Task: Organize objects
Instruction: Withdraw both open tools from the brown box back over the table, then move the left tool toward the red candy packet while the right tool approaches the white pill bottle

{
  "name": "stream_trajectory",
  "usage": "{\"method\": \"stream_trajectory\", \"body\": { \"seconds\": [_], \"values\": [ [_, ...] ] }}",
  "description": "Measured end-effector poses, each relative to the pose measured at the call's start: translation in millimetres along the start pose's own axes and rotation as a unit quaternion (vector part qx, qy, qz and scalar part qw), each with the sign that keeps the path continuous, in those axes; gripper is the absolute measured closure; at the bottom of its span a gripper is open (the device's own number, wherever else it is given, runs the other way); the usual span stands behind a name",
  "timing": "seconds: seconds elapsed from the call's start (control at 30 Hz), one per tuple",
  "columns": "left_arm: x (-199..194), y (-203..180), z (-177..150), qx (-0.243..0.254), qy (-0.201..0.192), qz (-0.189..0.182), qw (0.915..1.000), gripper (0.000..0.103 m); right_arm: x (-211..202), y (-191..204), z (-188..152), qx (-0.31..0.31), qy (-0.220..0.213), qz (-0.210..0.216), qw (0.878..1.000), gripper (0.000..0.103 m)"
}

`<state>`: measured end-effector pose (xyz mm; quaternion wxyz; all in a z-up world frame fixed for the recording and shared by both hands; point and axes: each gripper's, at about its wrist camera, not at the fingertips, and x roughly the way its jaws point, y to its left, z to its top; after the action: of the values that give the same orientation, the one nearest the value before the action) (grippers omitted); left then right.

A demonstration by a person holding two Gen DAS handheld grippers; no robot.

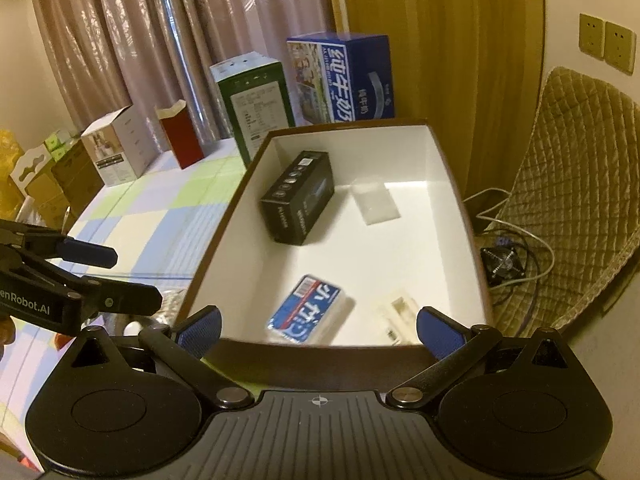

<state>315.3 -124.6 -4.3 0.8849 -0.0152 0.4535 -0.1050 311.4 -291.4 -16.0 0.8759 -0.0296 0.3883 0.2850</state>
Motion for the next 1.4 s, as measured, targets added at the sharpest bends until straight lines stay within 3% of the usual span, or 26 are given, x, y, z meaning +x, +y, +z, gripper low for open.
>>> {"method": "stream_trajectory", "body": {
  "seconds": [0.77, 1.4],
  "values": [
    [-62, 76, -80, -0.044, 0.011, 0.025, 0.9987, 0.009, 10, 108, -37, -0.017, 0.037, 0.037, 0.998, 0.002],
    [-103, 157, -149, -0.114, 0.014, 0.079, 0.9902, 0.011, 45, 183, -53, -0.042, 0.071, 0.075, 0.994, 0.002]
  ]
}}
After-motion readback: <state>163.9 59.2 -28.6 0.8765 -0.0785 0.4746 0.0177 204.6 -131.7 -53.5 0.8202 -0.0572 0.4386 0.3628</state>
